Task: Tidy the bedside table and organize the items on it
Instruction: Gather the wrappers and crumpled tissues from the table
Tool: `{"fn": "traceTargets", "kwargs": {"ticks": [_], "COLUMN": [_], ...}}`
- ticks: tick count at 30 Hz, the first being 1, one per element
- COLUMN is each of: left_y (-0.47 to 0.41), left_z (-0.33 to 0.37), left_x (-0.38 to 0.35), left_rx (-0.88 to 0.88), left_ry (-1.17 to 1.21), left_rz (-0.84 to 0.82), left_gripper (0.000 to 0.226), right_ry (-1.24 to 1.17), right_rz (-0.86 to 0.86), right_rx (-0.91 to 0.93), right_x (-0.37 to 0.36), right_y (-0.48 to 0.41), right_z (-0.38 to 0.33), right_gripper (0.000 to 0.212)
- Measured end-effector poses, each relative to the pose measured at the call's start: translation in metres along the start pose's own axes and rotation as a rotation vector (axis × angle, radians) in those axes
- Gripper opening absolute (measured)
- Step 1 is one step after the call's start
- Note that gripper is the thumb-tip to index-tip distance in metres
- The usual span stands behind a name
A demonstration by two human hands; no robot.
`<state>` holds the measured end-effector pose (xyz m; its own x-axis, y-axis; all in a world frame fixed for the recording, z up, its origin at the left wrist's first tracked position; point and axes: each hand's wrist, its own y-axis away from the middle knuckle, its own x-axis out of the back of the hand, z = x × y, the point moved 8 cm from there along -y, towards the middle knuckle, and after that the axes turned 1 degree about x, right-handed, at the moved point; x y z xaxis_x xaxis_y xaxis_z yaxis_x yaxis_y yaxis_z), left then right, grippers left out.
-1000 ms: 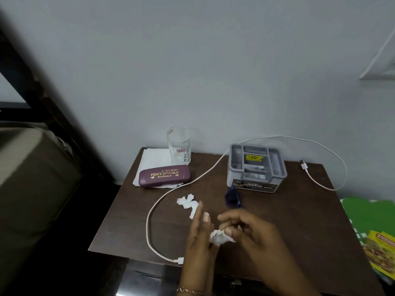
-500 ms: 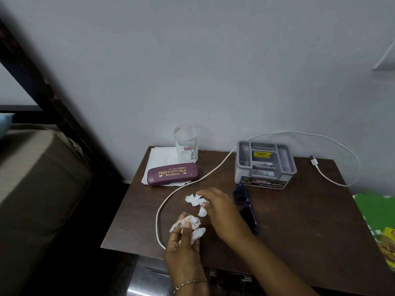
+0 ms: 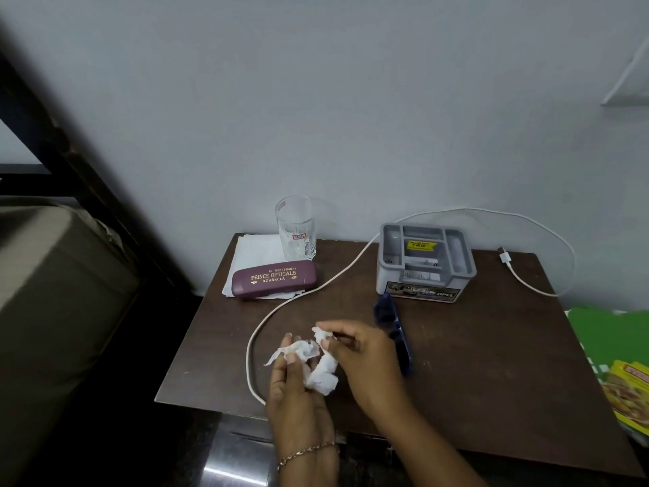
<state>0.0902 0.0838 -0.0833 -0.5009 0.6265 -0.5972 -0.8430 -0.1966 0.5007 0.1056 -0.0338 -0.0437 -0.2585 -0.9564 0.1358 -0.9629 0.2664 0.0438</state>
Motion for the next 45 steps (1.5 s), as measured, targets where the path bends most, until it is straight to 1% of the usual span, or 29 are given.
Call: {"fn": "traceTargets", "kwargs": {"ticks": [1,4,5,7,9,11,13,16,18,21,23,25,27,30,33,36,38,40,41,42,43,45], "left_y": [0.006,0.019,0.024,0.033,0.043,0.056,0.07,0.094,0.11,0.13,0.138,0.146,0.151,0.159,0.167,0.173,0.18,0.177,0.169,0.161,0.155,0.154], "left_z": [-0.005,-0.016,-0.019,-0.029,-0.042,-0.059,-0.078,-0.114,-0.137,-0.174,-0.201,-0.225,-0.248,-0.284,-0.317,-0.35,-0.375,-0.4,-0.41,-0.415,-0.419,-0.415], "left_x": [-0.007,-0.026,-0.031,-0.041,-0.05,-0.059,-0.071,-0.089,-0.102,-0.12,-0.129,-0.137,-0.149,-0.172,-0.19,-0.207,-0.218,-0.214,-0.204,-0.192,-0.18,-0.166], "left_rx": [0.04,0.095,0.106,0.139,0.187,0.245,0.297,0.354,0.362,0.343,0.309,0.254,0.227,0.231,0.246,0.215,0.223,0.232,0.232,0.237,0.248,0.276], "left_ry": [0.018,0.015,-0.002,-0.044,-0.087,-0.113,-0.121,-0.187,-0.268,-0.413,-0.55,-0.719,-0.824,-0.84,-0.855,-0.914,-0.993,-1.174,-1.294,-1.382,-1.42,-1.41], "left_rz": [-0.019,-0.084,-0.098,-0.135,-0.166,-0.195,-0.221,-0.269,-0.325,-0.453,-0.542,-0.601,-0.649,-0.727,-0.763,-0.817,-0.923,-0.987,-0.981,-0.959,-0.942,-0.964], "left_gripper": [0.023,0.026,0.026,0.026,0.026,0.026,0.026,0.027,0.027,0.026,0.023,0.019,0.016,0.013,0.011,0.015,0.02,0.033,0.038,0.037,0.031,0.031], "right_ry": [-0.052,0.023,0.05,0.089,0.125,0.171,0.212,0.259,0.201,0.304,0.326,0.354,0.403,0.437,0.434,0.429,0.473,0.481,0.478,0.477,0.481,0.506], "right_rz": [0.015,0.041,0.026,-0.064,-0.146,-0.142,0.007,0.295,0.398,0.544,0.611,0.66,0.7,0.774,0.854,0.926,0.943,0.908,0.883,0.861,0.85,0.853], "right_rx": [-0.003,0.071,0.099,0.129,0.127,0.156,0.19,0.237,0.177,0.176,0.137,0.108,0.082,0.079,0.08,0.078,0.017,-0.111,-0.176,-0.241,-0.301,-0.382], "right_x": [0.003,0.016,0.019,0.024,0.034,0.055,0.087,0.138,0.169,0.218,0.252,0.283,0.312,0.349,0.382,0.413,0.439,0.464,0.474,0.483,0.49,0.5], "right_y": [0.008,0.03,0.036,0.047,0.059,0.066,0.071,0.079,0.084,0.095,0.099,0.103,0.105,0.108,0.111,0.112,0.107,0.102,0.103,0.105,0.109,0.12], "right_z": [-0.003,-0.016,-0.017,-0.018,-0.015,-0.015,-0.014,-0.008,-0.001,-0.001,0.006,0.015,0.023,0.03,0.039,0.051,0.072,0.104,0.119,0.135,0.147,0.166], "right_gripper": [0.03,0.032,0.031,0.033,0.048,0.057,0.053,0.034,0.024,0.026,0.026,0.026,0.028,0.028,0.026,0.025,0.026,0.031,0.034,0.035,0.035,0.034]}}
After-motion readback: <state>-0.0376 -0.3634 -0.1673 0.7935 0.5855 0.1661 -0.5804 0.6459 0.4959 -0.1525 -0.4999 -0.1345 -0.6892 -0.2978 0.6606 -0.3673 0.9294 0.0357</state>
